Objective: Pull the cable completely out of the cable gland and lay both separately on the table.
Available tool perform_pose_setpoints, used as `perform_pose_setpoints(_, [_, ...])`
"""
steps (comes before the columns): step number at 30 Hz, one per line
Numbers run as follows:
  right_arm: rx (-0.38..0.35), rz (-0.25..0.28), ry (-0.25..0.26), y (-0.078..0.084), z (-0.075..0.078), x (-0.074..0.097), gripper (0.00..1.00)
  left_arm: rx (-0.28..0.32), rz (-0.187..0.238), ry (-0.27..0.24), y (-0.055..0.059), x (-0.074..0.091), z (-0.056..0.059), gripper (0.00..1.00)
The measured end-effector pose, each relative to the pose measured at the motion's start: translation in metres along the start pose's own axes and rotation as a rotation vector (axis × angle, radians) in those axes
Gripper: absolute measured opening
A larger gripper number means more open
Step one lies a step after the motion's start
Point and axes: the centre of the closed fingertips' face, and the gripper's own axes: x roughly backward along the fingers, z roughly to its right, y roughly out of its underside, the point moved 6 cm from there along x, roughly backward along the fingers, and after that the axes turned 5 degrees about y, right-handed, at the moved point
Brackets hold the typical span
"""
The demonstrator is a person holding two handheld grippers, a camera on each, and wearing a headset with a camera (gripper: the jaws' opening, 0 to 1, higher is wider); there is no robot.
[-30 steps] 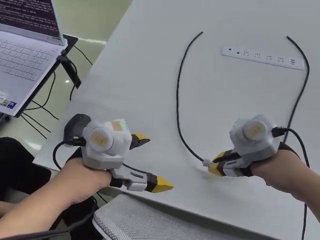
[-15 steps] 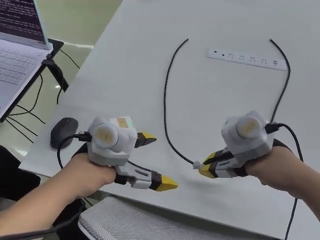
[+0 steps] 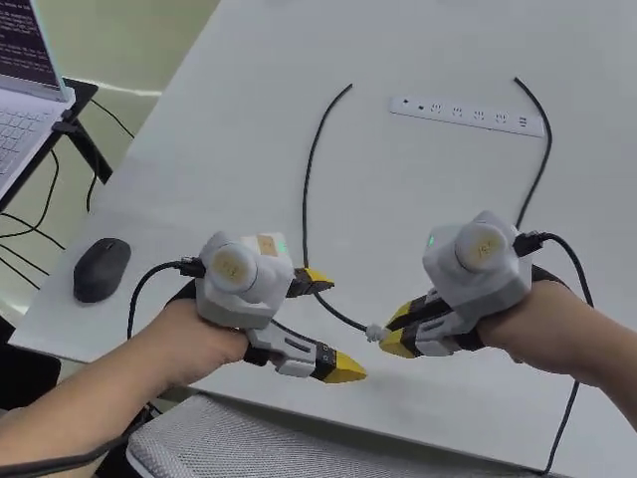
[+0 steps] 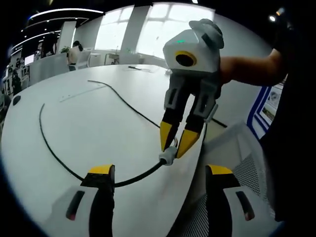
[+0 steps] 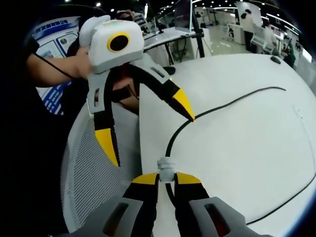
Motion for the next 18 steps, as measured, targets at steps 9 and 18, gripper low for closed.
perform_pose_setpoints(9, [0.076,-0.012,-0.027,-0.003,-0.008,0.012,0.07,0.000,0.054,0.085,-0.004,-0.011,0.009,0.67])
perform_pose_setpoints(18, [0.143,-0.021,-0.028,-0.005,-0.019,0.021,0.07,-0.056,0.091,0.141,-0.003,-0.012,0.020,0.49])
